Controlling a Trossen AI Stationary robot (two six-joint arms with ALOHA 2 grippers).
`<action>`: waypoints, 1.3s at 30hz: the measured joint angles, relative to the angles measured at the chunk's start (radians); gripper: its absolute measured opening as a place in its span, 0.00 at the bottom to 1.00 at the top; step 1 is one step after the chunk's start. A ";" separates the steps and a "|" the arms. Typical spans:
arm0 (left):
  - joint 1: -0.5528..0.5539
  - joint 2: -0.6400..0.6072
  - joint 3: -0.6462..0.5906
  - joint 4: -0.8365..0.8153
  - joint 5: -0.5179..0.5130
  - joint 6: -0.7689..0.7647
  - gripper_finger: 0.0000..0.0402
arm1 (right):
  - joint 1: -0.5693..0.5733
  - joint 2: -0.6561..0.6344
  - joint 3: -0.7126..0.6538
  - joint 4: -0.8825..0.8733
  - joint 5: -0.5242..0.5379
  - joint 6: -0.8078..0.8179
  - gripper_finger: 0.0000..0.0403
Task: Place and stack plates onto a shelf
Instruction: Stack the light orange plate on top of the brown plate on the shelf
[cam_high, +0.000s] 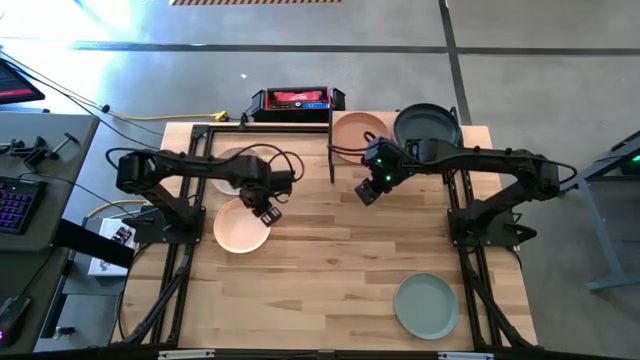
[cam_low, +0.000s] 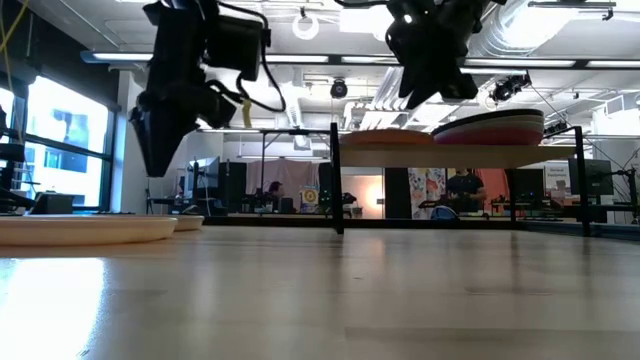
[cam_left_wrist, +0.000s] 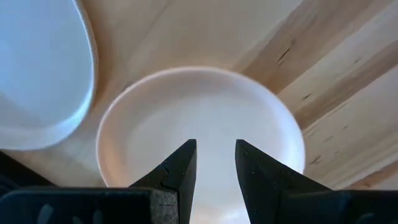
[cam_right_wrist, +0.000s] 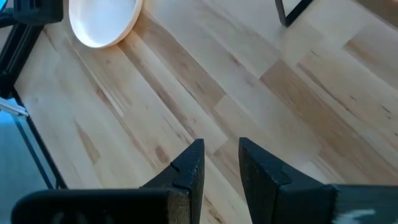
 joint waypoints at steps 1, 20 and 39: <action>-0.006 0.000 -0.008 0.002 0.008 -0.017 0.25 | 0.000 0.000 0.000 -0.001 0.003 0.000 0.19; -0.234 0.000 -0.039 0.239 0.041 -0.331 0.25 | 0.000 0.000 0.000 -0.031 0.006 -0.022 0.19; -0.253 0.112 -0.038 0.235 -0.005 -0.419 0.25 | 0.000 0.000 0.000 -0.045 0.005 -0.041 0.19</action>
